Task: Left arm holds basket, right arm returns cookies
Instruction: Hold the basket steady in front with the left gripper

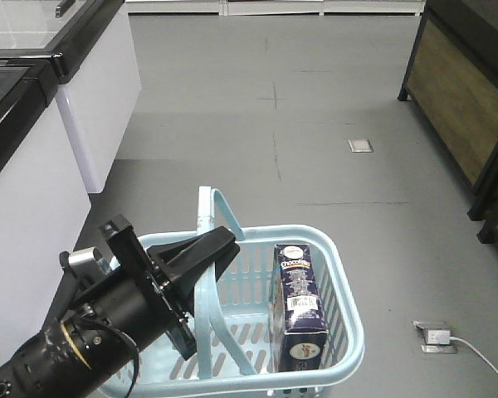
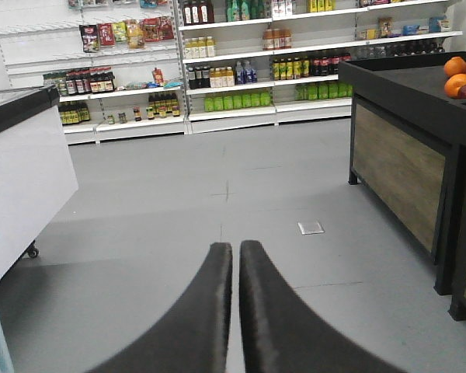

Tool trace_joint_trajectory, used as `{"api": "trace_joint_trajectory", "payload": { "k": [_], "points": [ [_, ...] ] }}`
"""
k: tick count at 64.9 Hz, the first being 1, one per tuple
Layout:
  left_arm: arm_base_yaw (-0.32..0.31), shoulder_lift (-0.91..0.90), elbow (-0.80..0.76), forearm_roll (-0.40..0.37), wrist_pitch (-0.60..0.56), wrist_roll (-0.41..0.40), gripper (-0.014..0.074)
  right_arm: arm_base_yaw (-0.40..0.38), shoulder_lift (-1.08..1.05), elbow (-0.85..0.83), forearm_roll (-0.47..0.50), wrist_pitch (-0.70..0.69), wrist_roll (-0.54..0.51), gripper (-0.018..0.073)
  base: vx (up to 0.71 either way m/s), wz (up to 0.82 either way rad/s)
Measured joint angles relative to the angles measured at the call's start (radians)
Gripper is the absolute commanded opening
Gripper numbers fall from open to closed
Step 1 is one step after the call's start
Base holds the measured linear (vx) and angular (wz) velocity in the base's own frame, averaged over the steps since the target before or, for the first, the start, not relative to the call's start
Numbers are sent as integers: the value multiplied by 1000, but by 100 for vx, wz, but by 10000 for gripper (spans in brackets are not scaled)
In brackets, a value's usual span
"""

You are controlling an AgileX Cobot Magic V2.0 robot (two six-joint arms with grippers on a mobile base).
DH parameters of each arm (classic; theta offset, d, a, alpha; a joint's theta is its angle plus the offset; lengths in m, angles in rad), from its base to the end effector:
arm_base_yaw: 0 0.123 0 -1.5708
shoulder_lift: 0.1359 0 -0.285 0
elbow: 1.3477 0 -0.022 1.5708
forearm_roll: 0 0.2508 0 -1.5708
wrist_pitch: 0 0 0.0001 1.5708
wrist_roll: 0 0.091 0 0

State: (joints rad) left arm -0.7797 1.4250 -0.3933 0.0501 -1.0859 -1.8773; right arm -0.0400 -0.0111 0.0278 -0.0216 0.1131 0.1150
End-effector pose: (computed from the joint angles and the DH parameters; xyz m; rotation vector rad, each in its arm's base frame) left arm 0.1764 -0.1801 0.2303 -0.9092 1.6194 -2.0801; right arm 0.0567 -0.0025 0.1941 0.1095 1.6098 0.0394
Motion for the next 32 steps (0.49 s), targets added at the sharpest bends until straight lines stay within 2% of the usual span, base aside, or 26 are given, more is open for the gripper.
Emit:
{"api": "trace_joint_trajectory", "payload": {
  "k": [10,32],
  "points": [
    [0,0,0,33,0,-17,-3,0,0,0,0,0,0,-6,0,0],
    [0,0,0,44,0,-21,-3,0,0,0,0,0,0,-6,0,0]
  ]
}}
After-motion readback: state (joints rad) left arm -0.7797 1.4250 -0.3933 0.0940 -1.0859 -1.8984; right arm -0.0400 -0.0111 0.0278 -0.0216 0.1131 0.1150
